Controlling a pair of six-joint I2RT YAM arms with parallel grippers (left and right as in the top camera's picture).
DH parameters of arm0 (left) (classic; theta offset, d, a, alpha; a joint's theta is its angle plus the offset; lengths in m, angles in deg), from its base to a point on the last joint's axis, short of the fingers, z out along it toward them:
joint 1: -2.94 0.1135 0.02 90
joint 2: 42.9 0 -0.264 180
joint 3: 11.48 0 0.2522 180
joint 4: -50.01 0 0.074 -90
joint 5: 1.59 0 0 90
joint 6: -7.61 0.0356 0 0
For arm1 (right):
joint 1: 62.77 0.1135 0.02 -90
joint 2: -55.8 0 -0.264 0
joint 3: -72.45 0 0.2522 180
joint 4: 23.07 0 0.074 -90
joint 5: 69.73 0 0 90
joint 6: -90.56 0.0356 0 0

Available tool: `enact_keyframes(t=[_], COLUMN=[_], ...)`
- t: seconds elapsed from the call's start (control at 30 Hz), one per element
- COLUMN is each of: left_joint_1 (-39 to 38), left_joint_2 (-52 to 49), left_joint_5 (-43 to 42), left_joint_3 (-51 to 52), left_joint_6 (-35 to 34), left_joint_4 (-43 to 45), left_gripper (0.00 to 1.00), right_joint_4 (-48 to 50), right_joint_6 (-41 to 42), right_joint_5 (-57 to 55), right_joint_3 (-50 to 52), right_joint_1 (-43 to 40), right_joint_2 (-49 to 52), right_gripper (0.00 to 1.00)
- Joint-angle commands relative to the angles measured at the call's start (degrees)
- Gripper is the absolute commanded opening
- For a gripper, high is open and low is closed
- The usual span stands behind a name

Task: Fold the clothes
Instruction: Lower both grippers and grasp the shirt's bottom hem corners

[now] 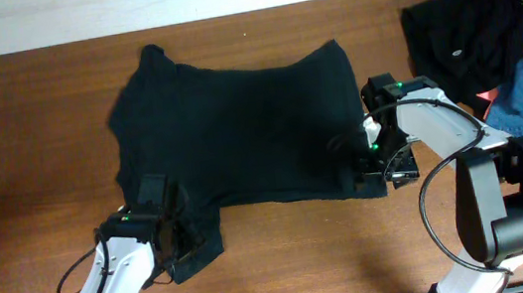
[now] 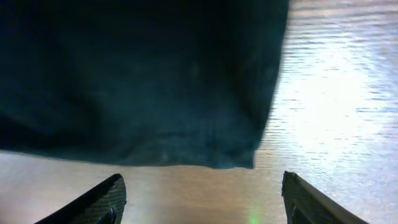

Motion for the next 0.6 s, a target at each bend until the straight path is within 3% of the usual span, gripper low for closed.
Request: enact_keyframes(t=[0.0,0.4,0.43,0.57], left_joint_1=[0.3,0.3,0.3,0.3], left_joint_2=[1.0,1.0,1.0,1.0], left_joint_5=[0.5,0.3,0.3,0.3], left_joint_3=[0.3,0.3,0.3,0.4], left_joint_6=[0.9,1.1,1.1,1.1], left_joint_4=[0.8,2.2,2.6,4.5], left_gripper=[0.9,0.89,0.84,0.84], right_joint_4=[0.2,9.1,10.4,13.6], right_joint_6=[3.7,7.6,7.8,8.2], right_joint_5=[-4.5,-5.1,-5.1,-5.0], right_joint_3=[0.4,5.9,6.8,8.9], right_joint_1=[0.2,2.5,2.9,3.7], right_joint_2=[-1.0,-1.0,-1.0,-1.0], right_gripper=[0.74,0.72,0.72,0.73])
